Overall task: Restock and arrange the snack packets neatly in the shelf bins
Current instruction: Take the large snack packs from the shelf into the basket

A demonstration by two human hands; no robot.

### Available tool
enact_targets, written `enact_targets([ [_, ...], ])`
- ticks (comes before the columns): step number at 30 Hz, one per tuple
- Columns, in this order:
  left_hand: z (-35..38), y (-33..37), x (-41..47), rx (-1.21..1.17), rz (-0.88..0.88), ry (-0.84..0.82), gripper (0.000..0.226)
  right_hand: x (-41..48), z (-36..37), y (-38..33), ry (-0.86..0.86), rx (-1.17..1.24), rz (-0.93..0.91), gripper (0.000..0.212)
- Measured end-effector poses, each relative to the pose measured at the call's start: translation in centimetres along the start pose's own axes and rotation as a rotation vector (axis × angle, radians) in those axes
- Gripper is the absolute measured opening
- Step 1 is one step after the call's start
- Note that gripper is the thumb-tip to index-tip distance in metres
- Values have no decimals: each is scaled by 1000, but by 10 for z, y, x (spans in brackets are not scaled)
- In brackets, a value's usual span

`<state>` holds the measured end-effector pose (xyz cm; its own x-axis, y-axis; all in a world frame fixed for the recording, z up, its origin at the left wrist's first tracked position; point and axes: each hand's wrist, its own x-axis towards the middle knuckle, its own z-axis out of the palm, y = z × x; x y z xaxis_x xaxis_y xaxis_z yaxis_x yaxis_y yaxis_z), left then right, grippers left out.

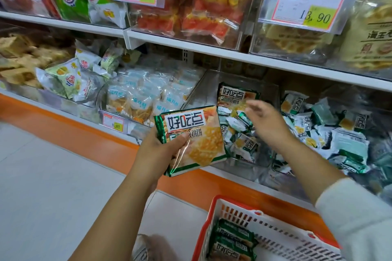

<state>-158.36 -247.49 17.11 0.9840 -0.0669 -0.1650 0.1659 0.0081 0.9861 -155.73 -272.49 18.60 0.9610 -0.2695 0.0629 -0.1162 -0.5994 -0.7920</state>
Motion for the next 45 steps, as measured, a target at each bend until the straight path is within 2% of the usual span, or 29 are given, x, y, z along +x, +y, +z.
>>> enact_targets([
  [4,-10,-2,7,11,-15,12,20,71,1,16,25,-297,11,40],
  [8,-17,-5,14,27,-46,10,25,121,13,38,-15,-341,140,48],
  [11,-22,-6,18,29,-64,-8,28,141,24,44,-115,-500,218,43],
  [14,-24,-7,21,29,-68,-10,27,149,24,46,-104,-586,251,38],
  [15,-25,-7,22,29,-67,-11,26,149,24,48,-88,-604,244,46],
  [17,-26,-6,21,38,-63,-11,26,147,24,51,-85,-637,209,57],
  [20,-27,-5,20,49,-62,-36,29,126,17,37,-45,-567,112,40],
  [22,-30,-5,16,52,-63,-56,31,102,6,22,80,-556,-48,42],
  [25,-33,-7,7,80,-72,-93,30,46,-16,2,165,-426,-205,44],
  [29,-41,-14,-12,146,-97,-200,33,-57,-41,-6,214,-214,-298,26],
  [32,-49,-31,-32,202,-142,-279,34,-139,-49,5,209,10,-154,18],
  [34,-53,-49,-45,266,-193,-315,32,-178,-49,27,174,65,-11,32],
  [36,-55,-69,-58,313,-254,-314,33,-203,-39,62,84,12,165,35],
  [38,-56,-87,-69,351,-315,-303,40,-219,-15,104,-87,-108,299,31],
  [40,-55,-97,-77,363,-349,-317,41,-232,18,152,-309,-246,414,42],
  [42,-51,-102,-80,357,-359,-326,42,-242,55,209,-463,-254,486,55],
  [45,-43,-105,-79,321,-349,-339,42,-255,105,258,-535,-296,560,41],
])
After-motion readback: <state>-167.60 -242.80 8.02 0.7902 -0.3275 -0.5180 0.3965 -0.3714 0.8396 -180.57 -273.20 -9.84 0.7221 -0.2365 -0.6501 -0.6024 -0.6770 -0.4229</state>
